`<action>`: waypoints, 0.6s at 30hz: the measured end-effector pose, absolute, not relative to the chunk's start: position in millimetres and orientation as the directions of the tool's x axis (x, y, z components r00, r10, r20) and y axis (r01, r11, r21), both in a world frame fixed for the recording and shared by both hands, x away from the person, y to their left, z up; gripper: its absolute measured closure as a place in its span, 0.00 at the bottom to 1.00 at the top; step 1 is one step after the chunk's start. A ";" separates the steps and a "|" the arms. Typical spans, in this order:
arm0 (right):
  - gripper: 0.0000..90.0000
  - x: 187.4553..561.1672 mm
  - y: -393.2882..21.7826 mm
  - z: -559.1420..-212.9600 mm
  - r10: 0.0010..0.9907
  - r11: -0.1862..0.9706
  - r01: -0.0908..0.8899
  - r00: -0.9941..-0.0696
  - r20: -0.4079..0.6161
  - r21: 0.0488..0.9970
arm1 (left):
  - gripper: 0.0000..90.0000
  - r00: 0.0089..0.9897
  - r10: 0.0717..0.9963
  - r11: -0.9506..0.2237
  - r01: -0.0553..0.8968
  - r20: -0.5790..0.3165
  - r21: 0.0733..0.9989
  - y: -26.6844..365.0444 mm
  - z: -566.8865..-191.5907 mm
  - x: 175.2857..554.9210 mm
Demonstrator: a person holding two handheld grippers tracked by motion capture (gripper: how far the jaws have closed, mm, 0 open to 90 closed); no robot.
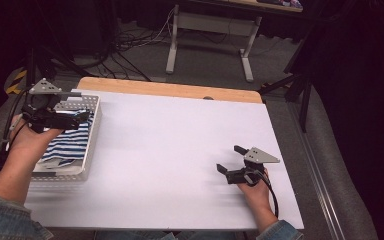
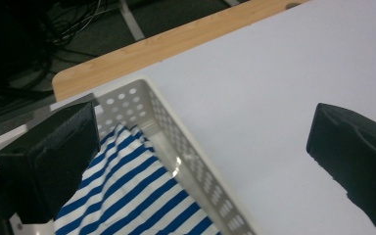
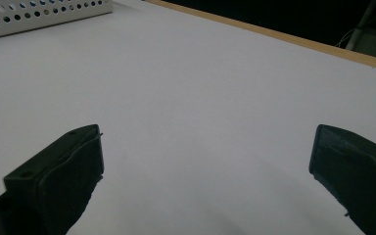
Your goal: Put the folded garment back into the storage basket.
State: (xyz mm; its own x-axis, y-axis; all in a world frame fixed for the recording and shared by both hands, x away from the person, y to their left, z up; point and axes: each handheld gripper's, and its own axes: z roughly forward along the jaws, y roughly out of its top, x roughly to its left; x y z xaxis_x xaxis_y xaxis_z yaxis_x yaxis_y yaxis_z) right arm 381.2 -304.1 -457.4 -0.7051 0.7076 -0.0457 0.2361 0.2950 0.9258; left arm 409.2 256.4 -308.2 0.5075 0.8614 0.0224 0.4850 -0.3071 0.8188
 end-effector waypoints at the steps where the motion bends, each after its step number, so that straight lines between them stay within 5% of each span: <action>1: 0.00 381.1 -304.2 -457.2 0.708 0.295 0.235 -0.705 -0.046 0.926 | 0.00 0.518 0.855 -0.306 0.477 0.018 0.824 253.3 -307.4 406.6; 18: 0.00 380.4 -305.0 -456.2 0.704 0.286 0.230 -0.709 -0.041 0.930 | 0.00 0.676 0.736 -0.298 0.371 -0.037 0.880 201.1 -322.4 382.5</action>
State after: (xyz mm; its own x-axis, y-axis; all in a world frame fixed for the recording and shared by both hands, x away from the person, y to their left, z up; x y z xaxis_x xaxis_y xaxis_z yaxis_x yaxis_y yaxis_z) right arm 380.4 -305.0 -456.2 -0.7091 0.7039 -0.0407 0.2303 0.2857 0.9302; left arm 382.5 201.1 -322.4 0.6764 0.7356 -0.0366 0.3712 -0.2976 0.8795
